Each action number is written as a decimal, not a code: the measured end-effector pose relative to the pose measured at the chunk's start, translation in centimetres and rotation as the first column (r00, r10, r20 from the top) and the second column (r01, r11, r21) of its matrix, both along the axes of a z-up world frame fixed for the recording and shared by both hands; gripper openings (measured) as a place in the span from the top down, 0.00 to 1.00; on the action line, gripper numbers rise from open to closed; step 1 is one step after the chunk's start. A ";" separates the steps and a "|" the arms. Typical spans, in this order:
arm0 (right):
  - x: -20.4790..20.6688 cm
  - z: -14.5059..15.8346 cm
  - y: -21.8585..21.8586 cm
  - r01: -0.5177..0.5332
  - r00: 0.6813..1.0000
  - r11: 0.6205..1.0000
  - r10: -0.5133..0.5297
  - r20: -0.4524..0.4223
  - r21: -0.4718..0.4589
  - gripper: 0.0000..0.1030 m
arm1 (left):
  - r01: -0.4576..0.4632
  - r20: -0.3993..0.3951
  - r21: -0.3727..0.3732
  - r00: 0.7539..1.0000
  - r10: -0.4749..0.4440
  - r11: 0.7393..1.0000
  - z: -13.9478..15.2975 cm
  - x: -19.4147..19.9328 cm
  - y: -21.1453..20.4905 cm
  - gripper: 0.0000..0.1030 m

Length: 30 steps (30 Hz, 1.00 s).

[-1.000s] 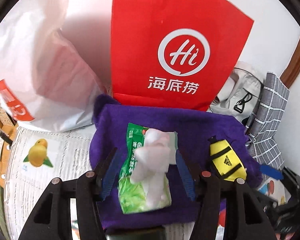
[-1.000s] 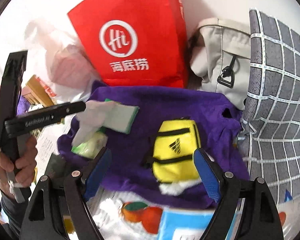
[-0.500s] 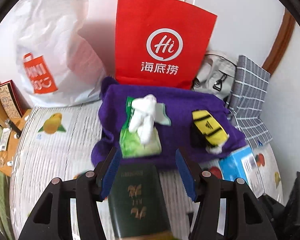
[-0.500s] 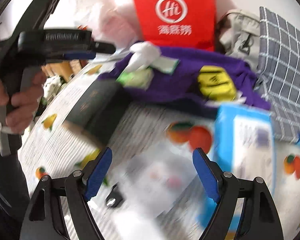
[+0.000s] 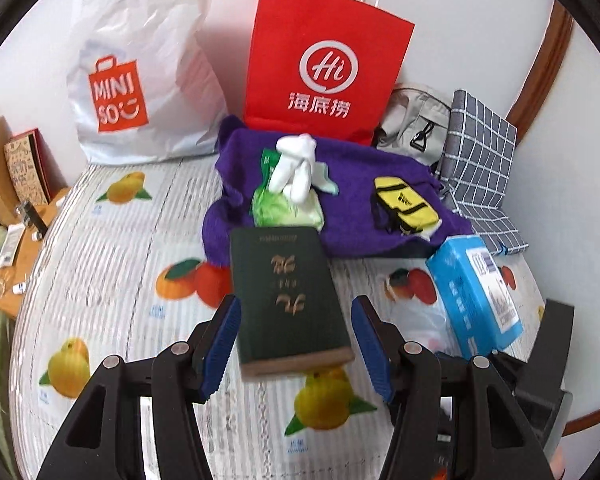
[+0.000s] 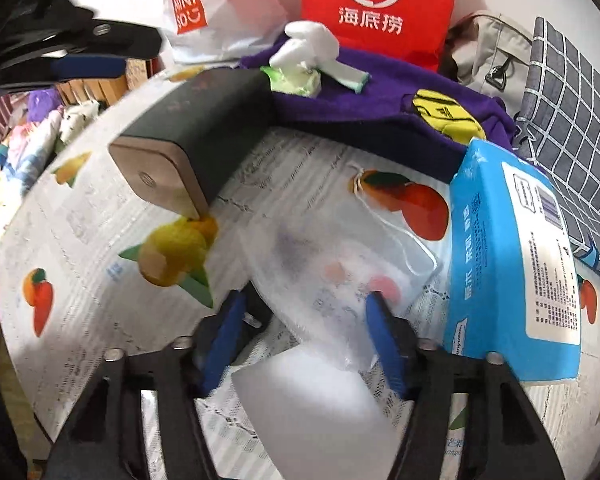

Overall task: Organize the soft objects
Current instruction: 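Withdraw both tools from the towel back over the bed, then move the left tool to the black strap while the right tool reaches the clear plastic bag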

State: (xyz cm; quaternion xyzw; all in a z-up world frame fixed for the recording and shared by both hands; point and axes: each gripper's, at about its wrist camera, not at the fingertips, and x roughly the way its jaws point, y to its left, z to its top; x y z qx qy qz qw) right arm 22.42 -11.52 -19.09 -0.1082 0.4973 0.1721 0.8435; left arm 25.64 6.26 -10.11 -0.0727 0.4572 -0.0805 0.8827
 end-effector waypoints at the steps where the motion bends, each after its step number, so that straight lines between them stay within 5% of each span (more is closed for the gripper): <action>1: 0.0 -0.1 -0.1 0.004 1.000 1.000 -0.004 0.002 -0.008 0.54 | -0.003 -0.003 -0.004 1.000 0.003 1.000 -0.2 -0.3 0.1 0.46; 3: 0.0 0.1 -0.4 0.010 1.000 1.000 -0.010 0.010 0.005 0.69 | -0.002 -0.003 -0.011 1.000 0.002 1.000 -0.5 -0.8 0.3 0.46; 6: -0.1 0.9 -1.0 0.031 0.999 0.999 -0.031 0.017 0.042 0.79 | -0.008 -0.008 -0.020 1.000 0.008 1.000 -0.8 -1.2 0.4 0.46; 8: -0.3 1.6 -1.2 0.034 0.999 0.998 -0.036 0.027 0.061 0.95 | -0.015 -0.013 -0.028 1.000 0.015 1.000 -1.0 -1.5 0.5 0.46; 30: -8.1 11.1 -7.3 -0.001 0.976 0.945 -0.071 0.208 0.327 0.96 | -0.018 -0.040 0.005 0.999 0.018 1.000 -0.9 -4.9 -3.6 0.46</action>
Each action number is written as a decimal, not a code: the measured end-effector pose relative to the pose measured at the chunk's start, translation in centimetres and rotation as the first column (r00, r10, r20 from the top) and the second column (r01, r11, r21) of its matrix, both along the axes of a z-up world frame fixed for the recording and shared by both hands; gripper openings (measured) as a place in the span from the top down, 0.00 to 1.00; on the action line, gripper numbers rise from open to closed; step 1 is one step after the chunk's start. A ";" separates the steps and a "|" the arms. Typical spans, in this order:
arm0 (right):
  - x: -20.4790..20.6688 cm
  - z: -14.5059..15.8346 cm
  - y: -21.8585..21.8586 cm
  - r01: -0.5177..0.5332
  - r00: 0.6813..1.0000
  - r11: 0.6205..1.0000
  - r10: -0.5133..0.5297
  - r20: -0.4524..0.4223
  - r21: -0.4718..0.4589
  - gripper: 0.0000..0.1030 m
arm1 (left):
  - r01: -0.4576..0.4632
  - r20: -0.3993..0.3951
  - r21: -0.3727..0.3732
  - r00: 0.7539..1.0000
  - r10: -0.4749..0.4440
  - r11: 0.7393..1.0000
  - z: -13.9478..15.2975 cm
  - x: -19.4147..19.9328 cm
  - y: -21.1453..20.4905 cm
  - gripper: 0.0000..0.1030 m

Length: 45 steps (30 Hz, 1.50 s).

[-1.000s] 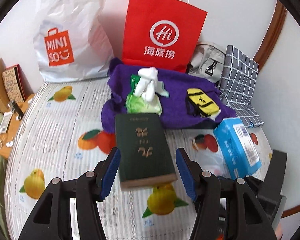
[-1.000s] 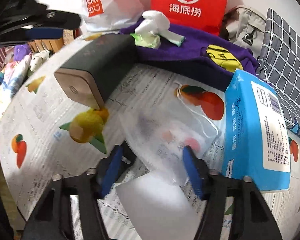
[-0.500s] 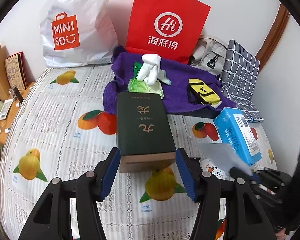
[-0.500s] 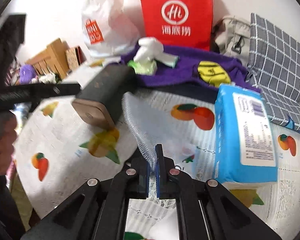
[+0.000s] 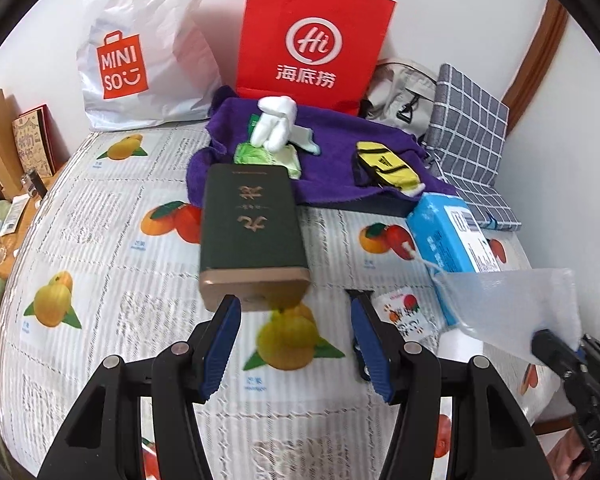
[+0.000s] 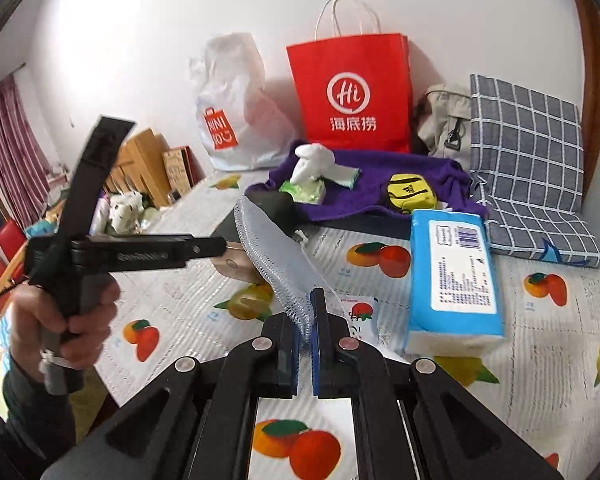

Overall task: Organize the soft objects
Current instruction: 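Move the left tool to the black strap while the right tool reaches the clear plastic bag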

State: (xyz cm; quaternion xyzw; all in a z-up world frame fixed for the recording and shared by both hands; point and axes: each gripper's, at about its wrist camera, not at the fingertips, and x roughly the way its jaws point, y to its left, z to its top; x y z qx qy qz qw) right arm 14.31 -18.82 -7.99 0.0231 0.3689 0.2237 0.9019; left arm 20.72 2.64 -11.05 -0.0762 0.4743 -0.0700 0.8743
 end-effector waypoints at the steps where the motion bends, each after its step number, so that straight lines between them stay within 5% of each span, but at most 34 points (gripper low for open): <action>1: -0.4 0.2 -0.5 0.004 1.000 1.000 -0.004 0.003 0.009 0.96 | 0.003 0.000 0.003 1.000 -0.003 1.000 0.0 -0.2 -0.4 0.46; 8: -2.8 0.0 -4.3 0.024 1.000 0.995 -0.023 -0.011 0.095 0.96 | 0.031 -0.018 0.039 0.999 -0.030 0.999 -1.3 -1.1 -3.1 0.46; 16: -4.1 -4.2 -9.0 0.051 0.988 0.980 -0.021 -0.155 0.193 0.96 | 0.075 -0.072 0.058 0.995 -0.071 0.995 -4.9 -0.3 -6.3 0.46; 25: -2.4 -9.3 -13.1 0.178 0.947 0.971 -0.125 -0.295 0.160 0.92 | 0.099 -0.085 0.199 0.993 -0.083 0.975 -8.1 1.1 -8.5 0.47; 29: -2.1 -10.1 -14.0 0.201 0.940 0.971 -0.154 -0.304 0.128 0.91 | 0.088 -0.091 0.180 0.993 -0.072 0.980 -7.9 1.2 -7.0 0.47; 31: -1.8 -10.4 -14.2 0.205 0.938 0.972 -0.161 -0.307 0.117 0.83 | 0.109 -0.091 0.190 0.991 -0.093 0.976 -8.0 1.4 -7.2 0.47; 33: -1.7 -10.5 -14.5 0.218 0.936 0.970 -0.175 -0.307 0.111 0.51 | 0.142 -0.084 0.203 0.988 -0.127 0.969 -8.1 1.5 -8.0 0.47; 35: -1.8 -10.3 -14.8 0.230 0.938 0.966 -0.189 -0.292 0.115 0.34 | 0.169 -0.072 0.216 0.985 -0.157 0.962 -8.1 1.7 -8.7 0.51; 40: -1.3 -10.3 -14.2 0.231 0.936 0.962 -0.178 -0.303 0.148 0.24 | 0.216 -0.059 0.203 0.976 -0.208 0.955 -7.9 1.8 -9.9 0.80; 45: -0.3 -11.0 -11.9 0.205 0.933 0.973 -0.162 -0.320 0.105 0.24 | 0.210 -0.063 0.203 0.977 -0.202 0.956 -7.8 1.6 -9.9 0.80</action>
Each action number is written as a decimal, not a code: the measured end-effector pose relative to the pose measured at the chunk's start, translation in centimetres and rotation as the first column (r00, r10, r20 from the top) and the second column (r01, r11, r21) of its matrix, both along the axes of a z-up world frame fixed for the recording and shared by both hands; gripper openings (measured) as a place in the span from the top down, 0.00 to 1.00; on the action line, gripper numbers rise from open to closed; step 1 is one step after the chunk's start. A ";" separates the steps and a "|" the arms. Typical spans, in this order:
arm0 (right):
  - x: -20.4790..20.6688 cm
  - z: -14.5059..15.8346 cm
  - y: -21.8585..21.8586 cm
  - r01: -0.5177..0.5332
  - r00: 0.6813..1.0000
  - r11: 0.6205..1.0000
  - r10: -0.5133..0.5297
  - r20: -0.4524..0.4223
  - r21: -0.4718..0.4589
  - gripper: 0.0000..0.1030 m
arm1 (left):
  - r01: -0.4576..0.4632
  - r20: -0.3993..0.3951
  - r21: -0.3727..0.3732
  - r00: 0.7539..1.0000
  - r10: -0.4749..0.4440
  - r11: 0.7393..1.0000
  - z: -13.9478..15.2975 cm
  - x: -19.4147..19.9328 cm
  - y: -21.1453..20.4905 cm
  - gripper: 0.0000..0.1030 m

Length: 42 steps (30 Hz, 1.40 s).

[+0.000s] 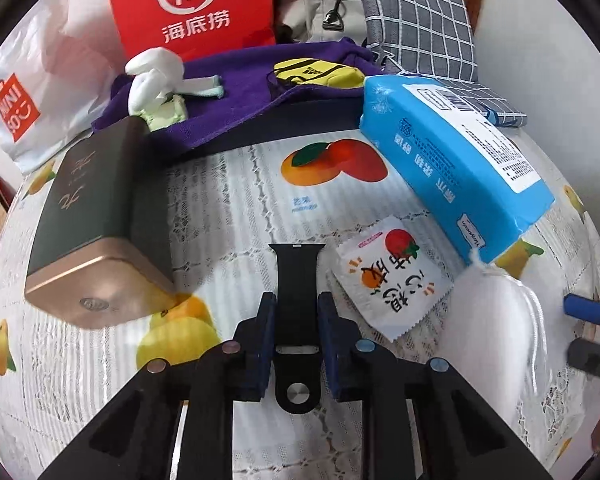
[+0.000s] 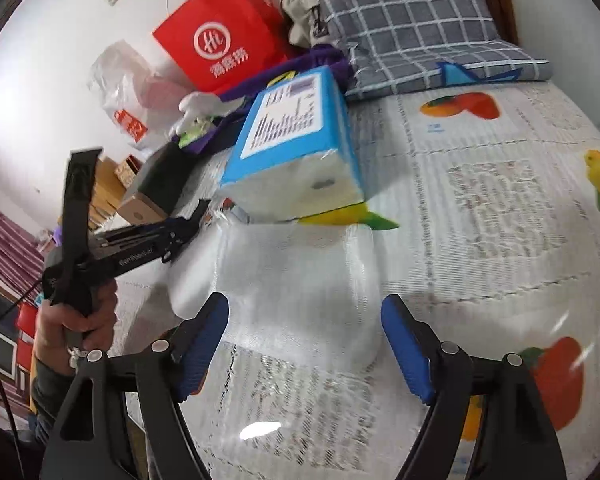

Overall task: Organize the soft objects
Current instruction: 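Move the left tool to the black strap while the right tool reaches the clear plastic bag, then close the left tool on the black strap while the right tool grasps the white mesh bag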

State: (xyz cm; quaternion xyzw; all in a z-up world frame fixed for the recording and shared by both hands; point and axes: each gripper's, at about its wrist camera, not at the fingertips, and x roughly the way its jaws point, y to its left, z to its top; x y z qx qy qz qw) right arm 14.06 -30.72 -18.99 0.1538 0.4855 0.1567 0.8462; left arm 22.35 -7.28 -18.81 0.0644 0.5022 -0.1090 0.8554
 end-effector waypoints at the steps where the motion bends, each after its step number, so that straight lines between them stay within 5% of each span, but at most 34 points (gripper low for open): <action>1: 0.2 -0.1 0.5 -0.002 1.000 1.000 0.002 -0.003 -0.016 0.23 | -0.005 -0.003 -0.006 1.000 0.005 1.000 0.0 -0.2 0.2 0.80; 5: 0.9 -0.3 1.7 -0.009 1.000 0.999 0.009 -0.002 -0.037 0.09 | -0.020 -0.006 -0.020 1.000 0.020 1.000 0.0 -0.8 1.3 0.80; 11: 2.1 -0.6 3.6 0.006 1.000 0.994 -0.007 -0.013 -0.109 0.02 | -0.030 -0.004 -0.037 1.000 0.030 0.999 0.1 -1.4 2.3 0.80; 15: 2.5 -0.9 5.1 0.019 1.000 0.980 -0.020 -0.002 -0.199 0.00 | -0.037 -0.010 -0.056 0.999 0.037 0.998 0.1 -1.7 3.1 0.80; 19: 2.5 -1.6 7.2 0.006 1.000 0.923 0.006 0.030 -0.385 0.02 | -0.051 -0.013 -0.071 0.999 0.050 0.996 0.2 -1.8 3.8 0.80; 22: 2.2 -1.6 7.0 0.025 0.998 0.922 -0.001 0.061 -0.385 0.05 | -0.054 -0.012 -0.072 0.999 0.053 0.996 0.2 -2.0 4.0 0.80; 25: 1.8 -1.3 6.5 0.037 0.996 0.921 -0.004 0.085 -0.388 0.17 | -0.055 -0.012 -0.075 0.998 0.054 0.996 0.2 -2.3 4.1 0.80; 31: 1.1 -0.8 5.5 0.043 0.994 0.925 -0.002 0.108 -0.378 0.62 | -0.067 -0.012 -0.085 0.998 0.066 0.994 0.3 -2.8 4.6 0.80; 33: 0.8 -0.7 5.5 0.030 0.994 0.928 0.012 0.111 -0.372 0.84 | -0.079 -0.012 -0.091 0.997 0.078 0.993 0.4 -3.1 5.0 0.80; 42: 0.0 0.5 4.5 0.026 0.994 0.961 0.005 0.109 -0.275 0.91 | -0.101 0.007 -0.136 0.995 0.103 0.986 2.0 -4.4 6.8 0.81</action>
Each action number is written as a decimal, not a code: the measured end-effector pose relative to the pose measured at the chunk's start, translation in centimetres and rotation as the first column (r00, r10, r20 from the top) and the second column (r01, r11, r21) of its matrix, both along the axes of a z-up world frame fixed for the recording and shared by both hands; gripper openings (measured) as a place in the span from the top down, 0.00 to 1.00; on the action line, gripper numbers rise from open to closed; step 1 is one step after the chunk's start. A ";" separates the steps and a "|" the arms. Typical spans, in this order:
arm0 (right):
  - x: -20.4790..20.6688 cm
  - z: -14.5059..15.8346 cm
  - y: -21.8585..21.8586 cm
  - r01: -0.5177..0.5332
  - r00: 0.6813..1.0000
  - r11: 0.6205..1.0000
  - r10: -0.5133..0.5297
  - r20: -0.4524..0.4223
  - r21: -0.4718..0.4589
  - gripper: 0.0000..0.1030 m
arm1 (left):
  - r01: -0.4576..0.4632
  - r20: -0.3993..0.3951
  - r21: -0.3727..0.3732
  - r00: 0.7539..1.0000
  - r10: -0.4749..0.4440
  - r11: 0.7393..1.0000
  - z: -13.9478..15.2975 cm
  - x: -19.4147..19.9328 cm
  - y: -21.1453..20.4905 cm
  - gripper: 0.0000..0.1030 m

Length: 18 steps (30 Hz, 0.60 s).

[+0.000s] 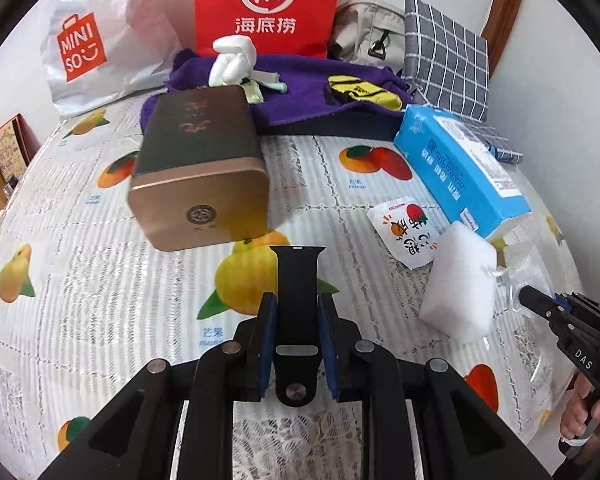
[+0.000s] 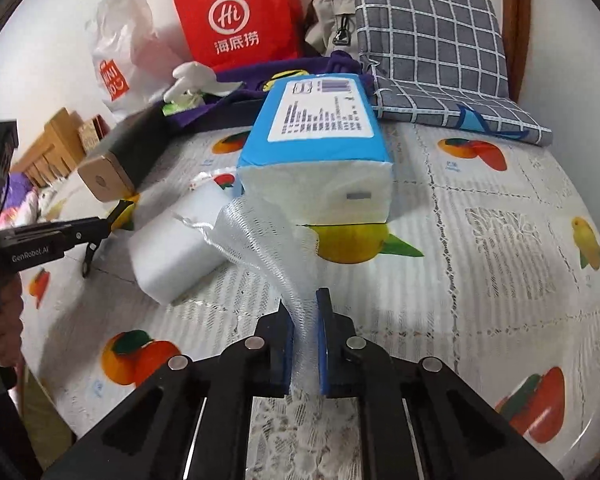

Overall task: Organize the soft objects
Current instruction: 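Close the left tool on the black strap while the right tool grasps the white mesh bag, then carry the strap with the left tool and mesh bag with the right tool onto the purple towel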

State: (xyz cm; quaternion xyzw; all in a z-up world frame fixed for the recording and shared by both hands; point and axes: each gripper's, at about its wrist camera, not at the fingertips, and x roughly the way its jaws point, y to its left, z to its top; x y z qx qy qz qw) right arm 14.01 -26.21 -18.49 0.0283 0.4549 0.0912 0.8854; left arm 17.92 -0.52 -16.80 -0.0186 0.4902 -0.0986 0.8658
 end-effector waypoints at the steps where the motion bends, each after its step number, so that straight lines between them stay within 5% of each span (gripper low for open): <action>1: -0.2 0.4 0.0 -0.002 1.000 1.000 0.002 0.011 -0.003 0.91 | -0.002 0.003 -0.003 1.000 0.002 1.000 0.2 -0.2 0.1 0.81; 18: -0.9 8.3 0.5 -0.007 0.987 1.000 0.006 0.158 0.011 0.91 | -0.007 0.112 -0.020 0.994 0.010 1.000 6.5 -0.9 0.2 0.81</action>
